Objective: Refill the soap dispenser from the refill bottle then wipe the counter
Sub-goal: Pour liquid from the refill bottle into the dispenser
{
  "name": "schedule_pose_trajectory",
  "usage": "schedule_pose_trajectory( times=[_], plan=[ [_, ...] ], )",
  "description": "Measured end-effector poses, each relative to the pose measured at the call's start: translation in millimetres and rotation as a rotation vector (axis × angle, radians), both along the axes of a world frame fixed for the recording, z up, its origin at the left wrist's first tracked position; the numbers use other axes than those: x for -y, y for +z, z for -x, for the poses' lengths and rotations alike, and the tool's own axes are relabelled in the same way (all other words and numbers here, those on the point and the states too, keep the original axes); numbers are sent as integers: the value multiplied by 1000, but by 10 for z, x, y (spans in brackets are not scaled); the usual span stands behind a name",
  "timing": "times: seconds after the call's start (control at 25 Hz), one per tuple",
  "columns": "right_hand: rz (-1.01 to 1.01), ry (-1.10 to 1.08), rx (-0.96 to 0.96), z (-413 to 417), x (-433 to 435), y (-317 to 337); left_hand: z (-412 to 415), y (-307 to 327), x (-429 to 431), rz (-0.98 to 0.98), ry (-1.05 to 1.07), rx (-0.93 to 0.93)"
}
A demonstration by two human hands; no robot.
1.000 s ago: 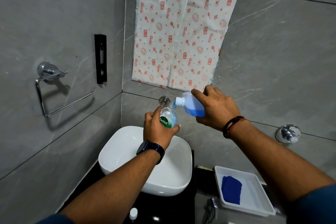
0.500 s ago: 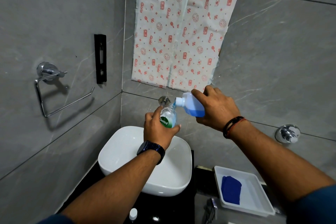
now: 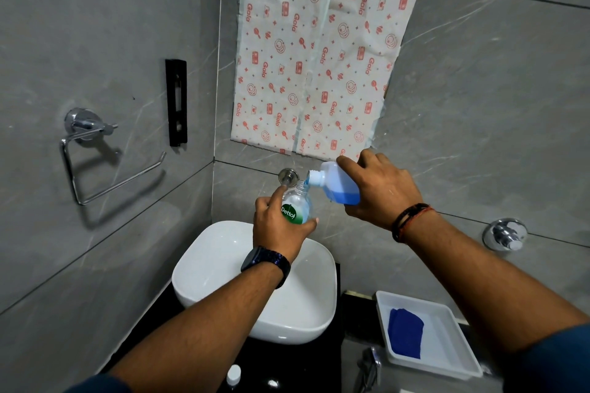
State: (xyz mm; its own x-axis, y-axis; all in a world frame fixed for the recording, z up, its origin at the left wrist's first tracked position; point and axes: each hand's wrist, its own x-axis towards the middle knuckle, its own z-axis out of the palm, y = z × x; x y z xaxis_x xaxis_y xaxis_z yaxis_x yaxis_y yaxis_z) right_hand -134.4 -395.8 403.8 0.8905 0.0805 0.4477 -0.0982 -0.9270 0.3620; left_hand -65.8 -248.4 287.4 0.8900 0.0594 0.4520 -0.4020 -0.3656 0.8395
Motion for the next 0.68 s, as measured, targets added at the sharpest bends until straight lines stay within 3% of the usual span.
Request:
schedule_pose_trajectory(
  times=[0.68],
  plan=[
    [3,2,0,-10,6,1,-15,4,10,4,-11,-4]
  ],
)
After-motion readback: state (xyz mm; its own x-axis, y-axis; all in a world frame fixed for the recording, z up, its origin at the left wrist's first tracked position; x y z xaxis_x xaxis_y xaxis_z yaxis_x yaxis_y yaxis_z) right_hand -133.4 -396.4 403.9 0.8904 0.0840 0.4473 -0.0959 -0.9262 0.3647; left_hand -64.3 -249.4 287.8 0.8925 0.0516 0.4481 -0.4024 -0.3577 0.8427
